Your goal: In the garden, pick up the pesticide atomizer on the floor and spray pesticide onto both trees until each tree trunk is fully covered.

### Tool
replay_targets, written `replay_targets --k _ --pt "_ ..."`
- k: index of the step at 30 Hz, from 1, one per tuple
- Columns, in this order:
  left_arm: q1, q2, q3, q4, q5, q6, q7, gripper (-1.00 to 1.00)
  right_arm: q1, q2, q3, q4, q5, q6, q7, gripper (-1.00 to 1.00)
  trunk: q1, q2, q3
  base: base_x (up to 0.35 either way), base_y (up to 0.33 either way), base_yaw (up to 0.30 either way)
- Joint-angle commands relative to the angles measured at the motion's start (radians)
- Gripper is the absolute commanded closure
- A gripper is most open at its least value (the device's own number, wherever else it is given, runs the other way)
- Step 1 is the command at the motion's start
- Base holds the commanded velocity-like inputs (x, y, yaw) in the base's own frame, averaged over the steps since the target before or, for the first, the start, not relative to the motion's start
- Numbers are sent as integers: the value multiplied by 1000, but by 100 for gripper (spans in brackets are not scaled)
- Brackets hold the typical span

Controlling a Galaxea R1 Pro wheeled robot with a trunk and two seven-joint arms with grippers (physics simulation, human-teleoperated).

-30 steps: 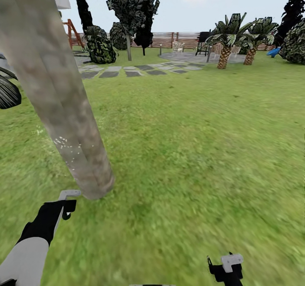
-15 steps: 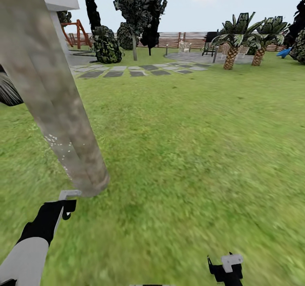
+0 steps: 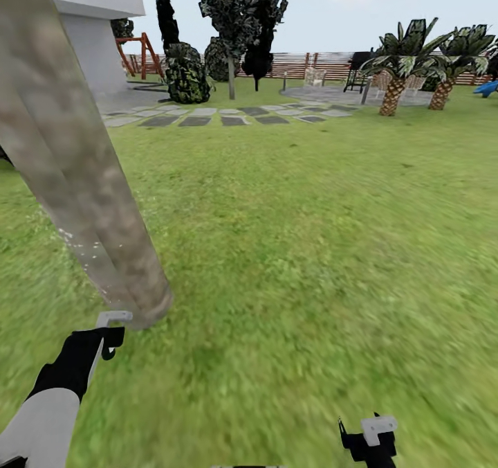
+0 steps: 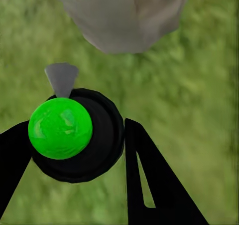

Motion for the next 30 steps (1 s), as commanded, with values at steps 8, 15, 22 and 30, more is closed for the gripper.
replay_targets --k 8,15,22,30 --pt "0 0 1 0 -1 0 0 100 0 1 1 1 0 0 0 -100 0 0 1 99 -259 265" --pt "0 2 1 0 -1 1 0 100 0 -2 0 1 0 0 -1 -100 0 0 4 124 -261 125" --pt "0 2 1 -2 -1 1 0 100 0 -3 0 1 0 0 -2 -100 0 0 4 129 -261 7" --pt "0 3 1 -3 -1 2 0 100 0 0 1 2 0 0 -1 -100 0 0 8 103 -261 230"
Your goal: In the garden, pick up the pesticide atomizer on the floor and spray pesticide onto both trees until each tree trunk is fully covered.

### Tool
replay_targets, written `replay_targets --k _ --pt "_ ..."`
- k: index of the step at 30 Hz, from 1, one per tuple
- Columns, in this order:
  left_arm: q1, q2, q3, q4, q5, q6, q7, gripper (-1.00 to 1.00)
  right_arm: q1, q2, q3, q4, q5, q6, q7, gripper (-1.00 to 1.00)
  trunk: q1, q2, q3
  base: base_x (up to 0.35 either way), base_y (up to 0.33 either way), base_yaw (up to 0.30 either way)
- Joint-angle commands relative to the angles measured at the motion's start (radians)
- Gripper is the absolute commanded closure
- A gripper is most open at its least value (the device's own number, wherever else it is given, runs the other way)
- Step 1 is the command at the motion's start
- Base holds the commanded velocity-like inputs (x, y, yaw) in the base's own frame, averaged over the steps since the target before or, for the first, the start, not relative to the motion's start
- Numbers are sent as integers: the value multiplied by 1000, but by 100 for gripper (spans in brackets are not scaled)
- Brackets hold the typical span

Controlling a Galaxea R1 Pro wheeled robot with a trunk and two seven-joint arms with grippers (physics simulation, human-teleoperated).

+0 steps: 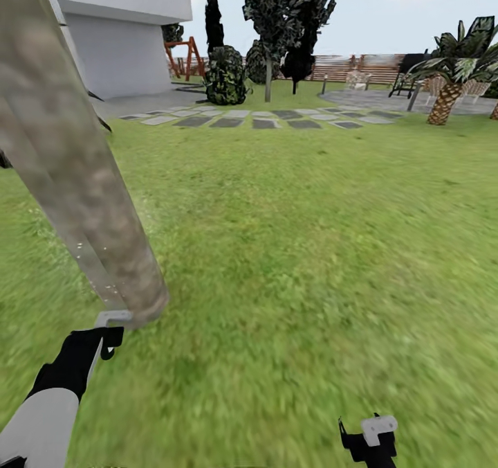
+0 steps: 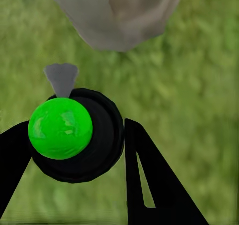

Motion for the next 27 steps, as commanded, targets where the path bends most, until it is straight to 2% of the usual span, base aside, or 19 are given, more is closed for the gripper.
replay_targets --k 1,10,18,21,25,27 --pt "0 0 0 0 0 0 0 100 0 0 0 0 0 0 1 -100 0 0 1 120 -261 258" --pt "0 0 0 -4 0 0 0 100 0 1 0 1 0 1 1 -100 0 0 6 191 -221 258" --pt "0 -3 2 -14 2 1 -1 100 0 1 0 2 1 2 1 -100 0 0 10 -24 -246 258" --pt "-2 -2 41 -16 22 2 -8 100 0 0 0 2 0 0 0 -100 0 0 12 -8 -54 258" --pt "-17 -11 41 -17 29 5 -18 100 0 0 0 2 0 0 1 -100 0 0 15 0 -3 236" --pt "-63 -22 37 -16 30 14 -44 100 0 -1 0 1 0 0 0 -100 0 0 15 0 0 41"
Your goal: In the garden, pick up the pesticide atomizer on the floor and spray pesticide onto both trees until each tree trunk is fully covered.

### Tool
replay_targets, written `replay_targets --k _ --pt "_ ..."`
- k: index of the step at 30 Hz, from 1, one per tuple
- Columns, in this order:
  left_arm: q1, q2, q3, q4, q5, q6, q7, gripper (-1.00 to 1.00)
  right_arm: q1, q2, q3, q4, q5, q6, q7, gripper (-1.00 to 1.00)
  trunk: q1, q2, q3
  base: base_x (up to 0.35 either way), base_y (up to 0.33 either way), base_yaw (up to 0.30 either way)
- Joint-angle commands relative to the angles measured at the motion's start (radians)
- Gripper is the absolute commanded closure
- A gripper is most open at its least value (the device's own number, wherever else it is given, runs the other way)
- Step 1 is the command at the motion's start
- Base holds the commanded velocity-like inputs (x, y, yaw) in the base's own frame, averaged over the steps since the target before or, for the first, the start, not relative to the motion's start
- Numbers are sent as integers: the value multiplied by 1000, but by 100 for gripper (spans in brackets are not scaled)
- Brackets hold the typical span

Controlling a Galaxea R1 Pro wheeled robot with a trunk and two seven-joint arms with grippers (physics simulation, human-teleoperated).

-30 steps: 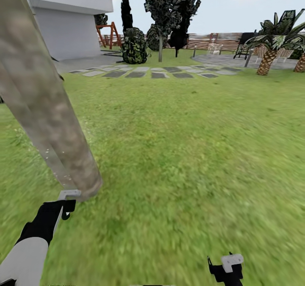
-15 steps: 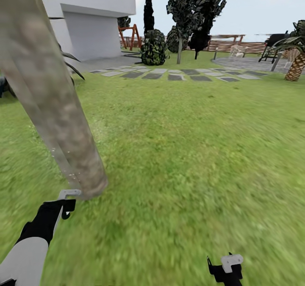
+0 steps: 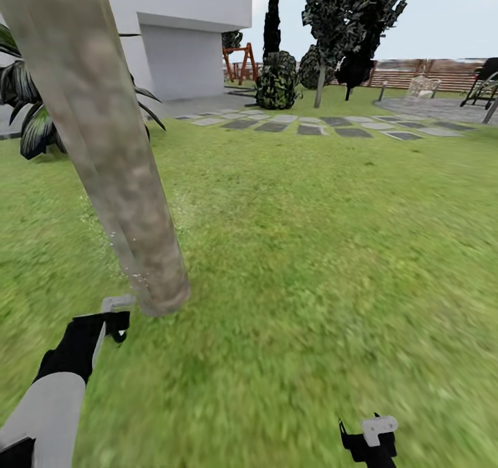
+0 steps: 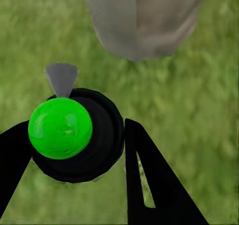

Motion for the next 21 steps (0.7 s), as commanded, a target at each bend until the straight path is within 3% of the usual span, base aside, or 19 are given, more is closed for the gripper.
replay_targets --k 1,5,8,9,11,14,21 --pt "-22 -2 -13 0 -6 6 -11 100 0 0 0 0 0 0 0 -100 0 0 0 0 0 12" --pt "-124 -21 -152 0 -5 107 -33 100 0 -2 0 0 0 0 0 -100 0 0 0 0 0 3" --pt "-142 -10 -157 0 -4 117 -35 100 0 -3 0 -1 0 0 0 -100 0 0 0 0 0 0" --pt "-142 43 -156 1 -4 120 -72 100 0 -2 -1 -1 0 0 0 -100 0 0 0 0 0 0" --pt "-142 81 -157 1 -12 120 -174 100 0 -2 -1 -1 0 0 0 -100 0 0 0 0 0 0" --pt "-140 87 -165 -1 -17 120 -201 100 0 -2 -1 -1 0 0 0 -100 0 0 0 0 0 64" --pt "-127 88 -170 -1 -19 118 -202 100 0 -2 0 -1 0 0 0 -100 0 0 0 69 20 260"
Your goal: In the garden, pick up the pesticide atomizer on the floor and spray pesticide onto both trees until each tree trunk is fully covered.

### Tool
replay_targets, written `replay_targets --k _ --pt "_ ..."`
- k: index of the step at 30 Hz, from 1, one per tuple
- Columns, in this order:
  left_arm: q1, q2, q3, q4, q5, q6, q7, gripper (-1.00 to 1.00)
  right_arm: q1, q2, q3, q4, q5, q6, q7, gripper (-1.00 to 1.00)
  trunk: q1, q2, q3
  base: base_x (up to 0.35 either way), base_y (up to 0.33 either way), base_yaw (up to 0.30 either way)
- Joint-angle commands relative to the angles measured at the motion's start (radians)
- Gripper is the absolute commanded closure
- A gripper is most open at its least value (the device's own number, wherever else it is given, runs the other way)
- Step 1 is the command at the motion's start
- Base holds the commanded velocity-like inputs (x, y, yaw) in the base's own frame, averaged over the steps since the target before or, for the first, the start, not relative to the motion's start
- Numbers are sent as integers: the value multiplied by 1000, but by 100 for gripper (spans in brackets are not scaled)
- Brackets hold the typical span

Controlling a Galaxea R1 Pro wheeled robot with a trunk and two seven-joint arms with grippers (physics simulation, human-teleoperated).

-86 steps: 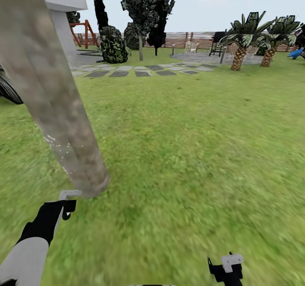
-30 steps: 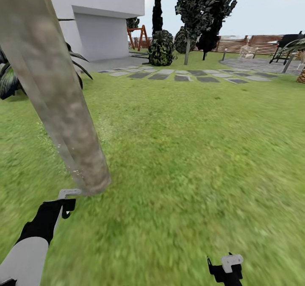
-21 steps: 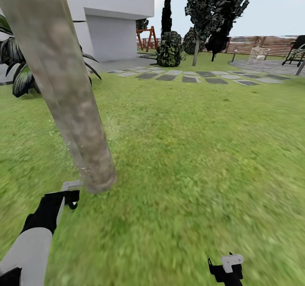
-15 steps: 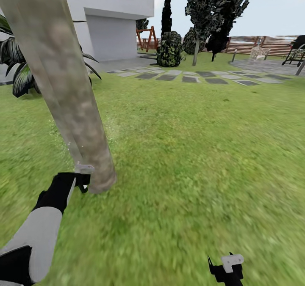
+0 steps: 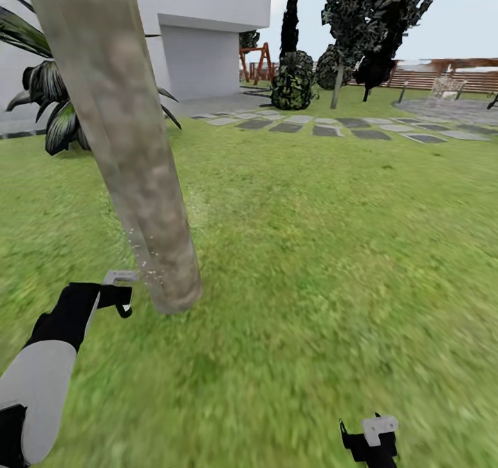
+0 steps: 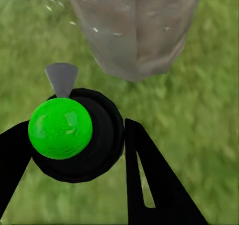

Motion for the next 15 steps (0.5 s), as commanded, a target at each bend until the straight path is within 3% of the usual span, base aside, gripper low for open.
replay_targets --k 1,7,11,15 --pt "0 0 0 0 0 0 0 100 0 0 0 0 0 0 0 -100 0 0 0 273 150 209" --pt "-1 -5 0 0 1 1 0 100 0 0 0 0 0 0 0 -100 0 0 0 152 96 32" --pt "-16 -19 0 -2 2 16 -1 100 0 0 0 0 0 0 0 -100 0 0 0 4 2 204" --pt "-10 -26 -29 -93 3 60 -5 100 0 0 0 0 0 0 0 -100 0 0 0 -4 0 164"
